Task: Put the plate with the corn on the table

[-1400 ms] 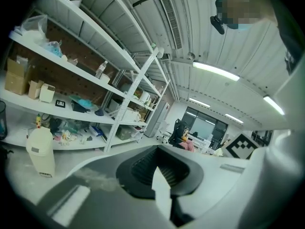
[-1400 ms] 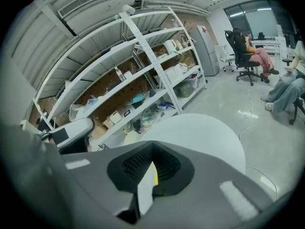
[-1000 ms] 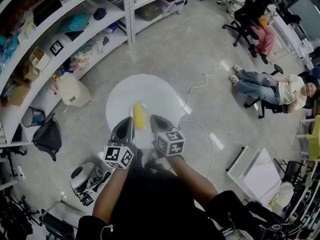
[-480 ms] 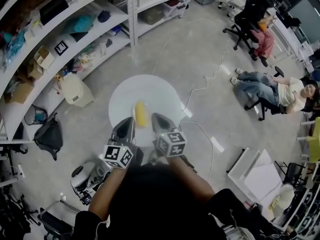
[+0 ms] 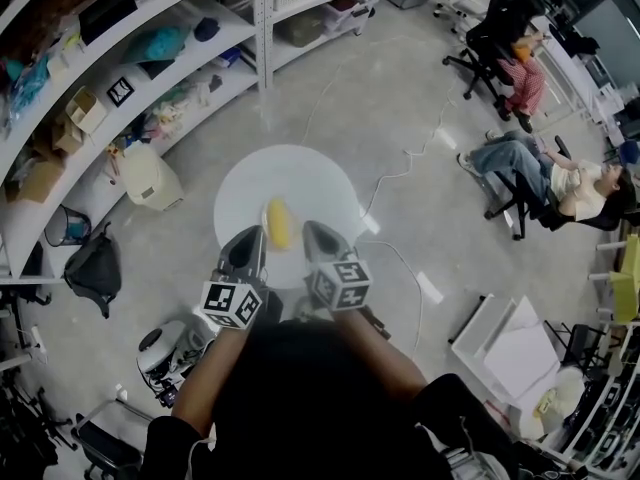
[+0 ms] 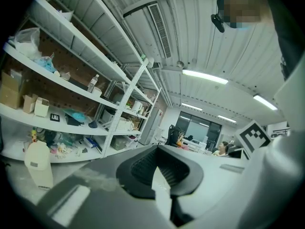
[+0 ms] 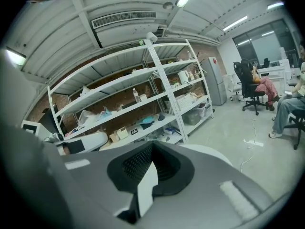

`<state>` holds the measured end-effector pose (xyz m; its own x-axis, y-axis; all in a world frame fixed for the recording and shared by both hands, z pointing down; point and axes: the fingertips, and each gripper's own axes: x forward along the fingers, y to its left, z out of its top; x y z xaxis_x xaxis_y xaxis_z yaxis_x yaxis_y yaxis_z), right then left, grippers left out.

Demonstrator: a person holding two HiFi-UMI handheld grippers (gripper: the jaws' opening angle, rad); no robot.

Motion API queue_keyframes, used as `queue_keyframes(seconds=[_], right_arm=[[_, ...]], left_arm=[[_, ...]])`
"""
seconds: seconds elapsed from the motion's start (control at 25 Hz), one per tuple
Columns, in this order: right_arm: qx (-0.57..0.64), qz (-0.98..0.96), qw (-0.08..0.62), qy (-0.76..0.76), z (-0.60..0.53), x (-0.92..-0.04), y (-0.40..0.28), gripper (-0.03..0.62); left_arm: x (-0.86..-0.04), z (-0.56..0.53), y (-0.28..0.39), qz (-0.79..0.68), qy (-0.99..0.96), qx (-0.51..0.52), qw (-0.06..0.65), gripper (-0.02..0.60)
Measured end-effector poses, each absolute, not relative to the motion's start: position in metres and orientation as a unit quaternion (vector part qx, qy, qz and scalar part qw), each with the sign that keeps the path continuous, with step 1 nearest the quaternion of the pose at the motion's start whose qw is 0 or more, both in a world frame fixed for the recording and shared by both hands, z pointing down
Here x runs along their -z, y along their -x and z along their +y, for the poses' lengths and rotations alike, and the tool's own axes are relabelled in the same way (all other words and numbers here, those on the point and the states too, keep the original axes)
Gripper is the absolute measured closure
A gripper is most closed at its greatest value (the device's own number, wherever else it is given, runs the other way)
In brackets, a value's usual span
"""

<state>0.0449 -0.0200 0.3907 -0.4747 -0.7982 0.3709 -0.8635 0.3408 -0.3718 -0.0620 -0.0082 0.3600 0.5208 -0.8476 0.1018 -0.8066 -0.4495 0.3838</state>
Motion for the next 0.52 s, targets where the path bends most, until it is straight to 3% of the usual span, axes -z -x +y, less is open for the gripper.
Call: queue_keyframes(seconds=[0.52], right_arm=[[-0.248, -0.823, 0.068, -0.506, -0.0205, -0.3885, -0.046, 0.586]], left_arm=[[-0.3616, -0.0092, 0.0568, -0.487, -0.849, 0.052, 0.196, 0.578]])
